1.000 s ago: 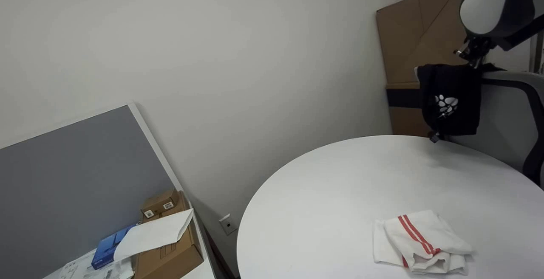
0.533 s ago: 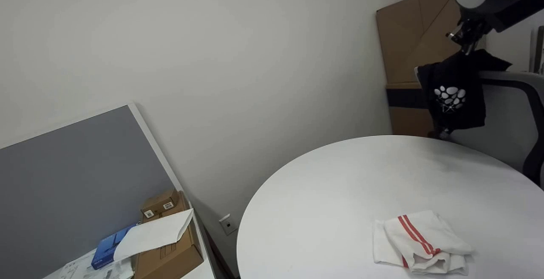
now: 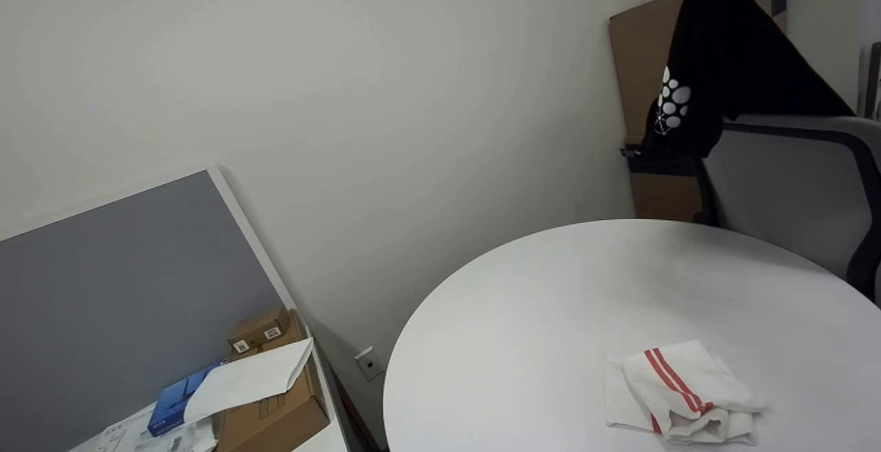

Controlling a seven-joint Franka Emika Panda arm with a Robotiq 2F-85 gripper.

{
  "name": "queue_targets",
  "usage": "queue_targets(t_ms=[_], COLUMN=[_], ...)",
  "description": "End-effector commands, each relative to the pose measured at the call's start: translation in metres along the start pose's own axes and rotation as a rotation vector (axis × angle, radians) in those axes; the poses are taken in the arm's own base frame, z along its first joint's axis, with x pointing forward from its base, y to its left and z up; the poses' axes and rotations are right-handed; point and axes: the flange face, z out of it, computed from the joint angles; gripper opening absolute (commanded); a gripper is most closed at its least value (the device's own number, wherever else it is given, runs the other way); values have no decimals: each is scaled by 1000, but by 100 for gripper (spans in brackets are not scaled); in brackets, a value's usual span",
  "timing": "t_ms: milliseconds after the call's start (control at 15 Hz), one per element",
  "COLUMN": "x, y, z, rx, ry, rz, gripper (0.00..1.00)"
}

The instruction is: Use the white towel to wipe the table then put the black towel on the table

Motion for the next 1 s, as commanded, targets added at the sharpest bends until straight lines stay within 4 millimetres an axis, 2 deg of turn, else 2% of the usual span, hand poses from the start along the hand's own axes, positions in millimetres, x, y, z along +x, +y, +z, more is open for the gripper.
queue_targets(t_ms=[0, 200, 400, 533, 733, 933], x=[11, 15, 13, 11, 10, 14], y=[-31, -68, -117, -147, -174, -179], z=[-87, -155, -221, -255, -281, -280], rx=[29, 36, 36, 40, 35, 33], ry=[72, 109, 143, 161, 181, 174], rz=[-41, -95, -149, -179, -195, -183], gripper=[1, 1, 1, 1, 1, 1])
